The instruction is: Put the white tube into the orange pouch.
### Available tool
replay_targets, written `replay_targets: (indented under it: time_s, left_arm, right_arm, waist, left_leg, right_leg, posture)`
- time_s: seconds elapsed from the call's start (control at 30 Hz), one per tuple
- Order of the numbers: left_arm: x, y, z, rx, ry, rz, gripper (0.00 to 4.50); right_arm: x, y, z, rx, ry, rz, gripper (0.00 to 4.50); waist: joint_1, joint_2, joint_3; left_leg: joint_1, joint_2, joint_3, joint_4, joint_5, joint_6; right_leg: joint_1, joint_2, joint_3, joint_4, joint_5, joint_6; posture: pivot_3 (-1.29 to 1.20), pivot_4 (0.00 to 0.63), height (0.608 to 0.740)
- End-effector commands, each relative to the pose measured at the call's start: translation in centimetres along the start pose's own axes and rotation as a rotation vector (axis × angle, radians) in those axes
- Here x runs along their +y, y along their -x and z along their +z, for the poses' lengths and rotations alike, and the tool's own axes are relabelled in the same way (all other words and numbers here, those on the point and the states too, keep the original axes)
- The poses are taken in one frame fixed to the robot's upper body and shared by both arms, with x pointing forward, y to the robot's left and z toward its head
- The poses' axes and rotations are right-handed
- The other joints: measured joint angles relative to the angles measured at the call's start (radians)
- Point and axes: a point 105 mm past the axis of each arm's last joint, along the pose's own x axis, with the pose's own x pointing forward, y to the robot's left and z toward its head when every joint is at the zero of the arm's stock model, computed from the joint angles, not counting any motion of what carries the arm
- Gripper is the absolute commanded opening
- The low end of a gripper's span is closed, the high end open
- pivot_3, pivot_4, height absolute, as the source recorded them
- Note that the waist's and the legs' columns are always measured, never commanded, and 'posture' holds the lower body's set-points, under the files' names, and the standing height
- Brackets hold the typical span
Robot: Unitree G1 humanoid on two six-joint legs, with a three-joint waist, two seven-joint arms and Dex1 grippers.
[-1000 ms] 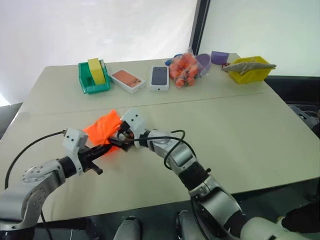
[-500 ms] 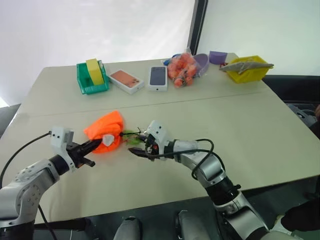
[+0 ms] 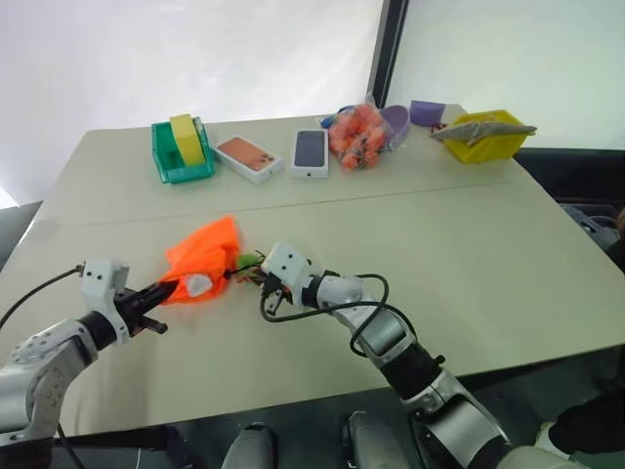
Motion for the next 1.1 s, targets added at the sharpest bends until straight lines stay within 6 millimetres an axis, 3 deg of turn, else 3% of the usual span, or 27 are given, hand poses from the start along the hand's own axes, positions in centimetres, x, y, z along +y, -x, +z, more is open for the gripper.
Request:
replay_targets:
  time_s: [0.03,0.23,0.5,0.8,1.1]
  left_arm:
    - [0.6,0.3,1.6,-0.051,-0.069,0.021,0.0]
    - [-0.9,-0.7,2.0,-0.091,-0.064,-0.024,0.0]
    - [-3.2,-1.6,2.1,-0.116,-0.053,-0.09,0.0]
    - [-3.3,-2.0,2.2,-0.117,-0.052,-0.096,0.0]
    - [-3.4,-1.9,2.1,-0.112,-0.046,-0.103,0.0]
  right_arm:
    - [-0.6,-0.2,1.5,-0.046,0.084,-0.012,2.51]
    - [-0.9,-0.2,-0.1,0.014,0.22,-0.007,2.51]
    - [0.1,0.8,0.9,-0.056,0.285,0.05,2.51]
    - [2.2,0.6,-0.4,0.01,0.285,0.204,2.51]
    - [0.9,-0.5,-0.3,0.011,0.309,0.106,2.51]
  waist:
    - [0.001,0.0,0.0]
    - [0.002,0.0,0.0]
    - [0.002,-0.001,-0.001]
    - [0.002,-0.001,-0.001]
    - [0.002,-0.002,-0.001]
  left_leg:
    - [0.0,0.0,0.0,0.0,0.0,0.0]
    - [0.0,0.0,0.0,0.0,0.0,0.0]
    - [0.0,0.0,0.0,0.0,0.0,0.0]
    - [0.001,0.0,0.0,0.0,0.0,0.0]
    - [0.001,0.0,0.0,0.0,0.0,0.0]
  right_leg:
    - [0.0,0.0,0.0,0.0,0.0,0.0]
    - [0.001,0.0,0.0,0.0,0.0,0.0]
    - [0.001,0.0,0.0,0.0,0.0,0.0]
    - [0.002,0.0,0.0,0.0,0.0,0.001]
    - [0.002,0.0,0.0,0.0,0.0,0.0]
  posture:
    - [0.0,0.15,0.74]
    - [0.0,0.15,0.74]
    - [0.0,0.15,0.74]
    - [0.0,0.15,0.74]
    - [0.0,0.15,0.74]
